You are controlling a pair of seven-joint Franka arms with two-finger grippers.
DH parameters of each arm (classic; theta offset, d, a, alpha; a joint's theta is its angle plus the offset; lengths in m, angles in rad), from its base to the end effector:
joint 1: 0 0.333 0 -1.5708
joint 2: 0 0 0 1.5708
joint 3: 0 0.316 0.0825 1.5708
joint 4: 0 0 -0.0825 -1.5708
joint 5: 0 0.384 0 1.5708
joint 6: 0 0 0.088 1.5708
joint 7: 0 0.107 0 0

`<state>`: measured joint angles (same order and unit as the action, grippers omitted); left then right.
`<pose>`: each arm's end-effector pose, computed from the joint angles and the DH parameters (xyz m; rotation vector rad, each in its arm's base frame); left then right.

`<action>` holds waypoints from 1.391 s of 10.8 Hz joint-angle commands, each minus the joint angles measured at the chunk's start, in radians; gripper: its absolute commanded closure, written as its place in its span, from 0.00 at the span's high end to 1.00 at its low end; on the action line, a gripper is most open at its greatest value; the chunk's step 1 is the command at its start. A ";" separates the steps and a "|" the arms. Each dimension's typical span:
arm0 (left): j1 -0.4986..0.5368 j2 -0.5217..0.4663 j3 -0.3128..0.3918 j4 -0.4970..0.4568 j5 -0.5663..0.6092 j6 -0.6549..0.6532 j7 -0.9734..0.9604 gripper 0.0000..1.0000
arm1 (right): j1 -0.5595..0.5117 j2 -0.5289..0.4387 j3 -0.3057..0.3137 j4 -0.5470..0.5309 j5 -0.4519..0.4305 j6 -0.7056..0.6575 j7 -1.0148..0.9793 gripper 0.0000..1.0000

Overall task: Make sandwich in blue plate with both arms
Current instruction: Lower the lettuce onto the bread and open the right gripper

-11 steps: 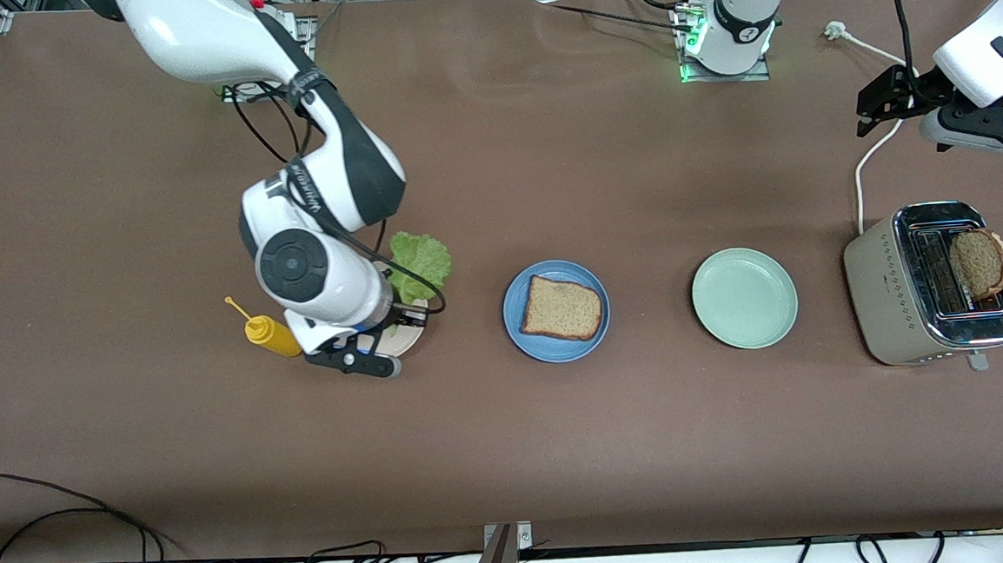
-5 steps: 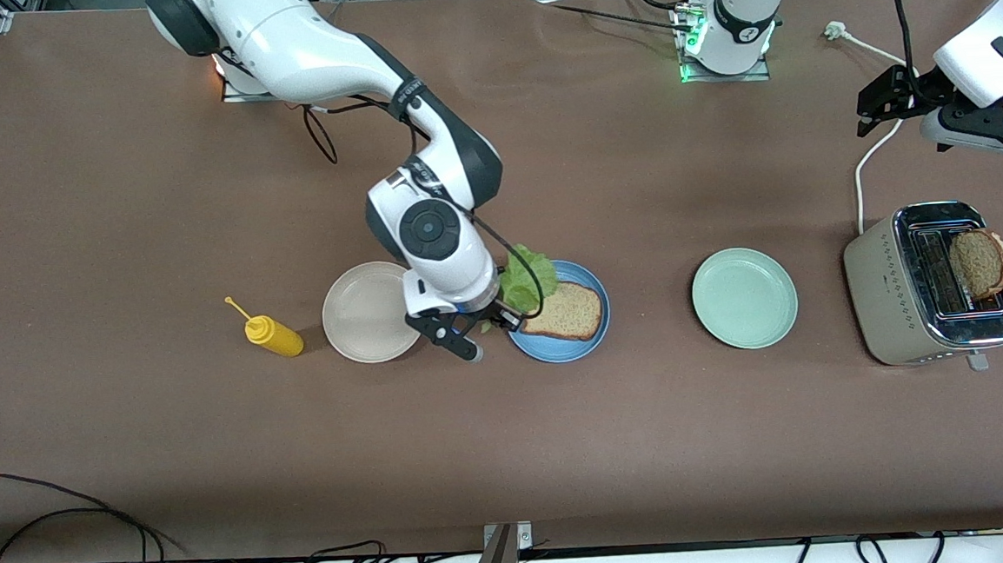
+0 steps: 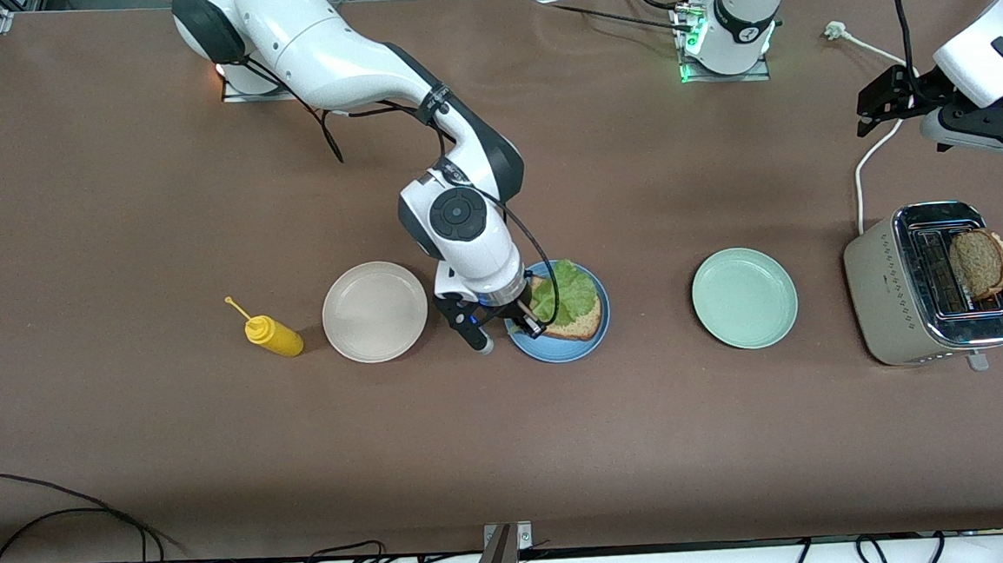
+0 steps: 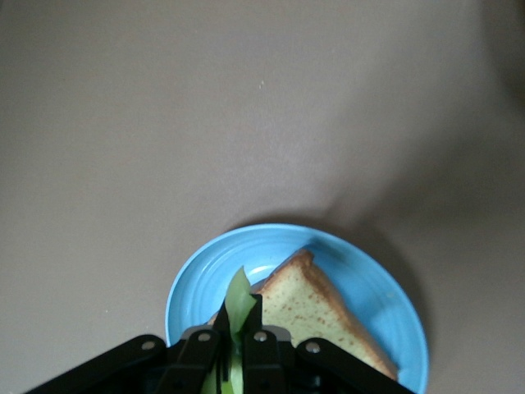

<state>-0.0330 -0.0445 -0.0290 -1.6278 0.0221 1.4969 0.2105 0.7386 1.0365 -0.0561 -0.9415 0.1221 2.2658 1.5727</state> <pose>0.5309 -0.0308 0.6159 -3.0929 0.4228 0.1373 0.6173 0.5307 0.2696 -2.5565 1.2670 -0.0994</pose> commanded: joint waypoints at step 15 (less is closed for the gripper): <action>-0.001 -0.006 0.004 -0.001 -0.021 -0.007 0.013 1.00 | 0.093 0.140 -0.091 0.086 -0.084 0.046 -0.023 1.00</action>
<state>-0.0330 -0.0445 -0.0290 -1.6278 0.0221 1.4968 0.2105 0.8291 1.1780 -0.1348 -0.8971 0.0509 2.3867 1.6266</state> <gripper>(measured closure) 0.000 0.374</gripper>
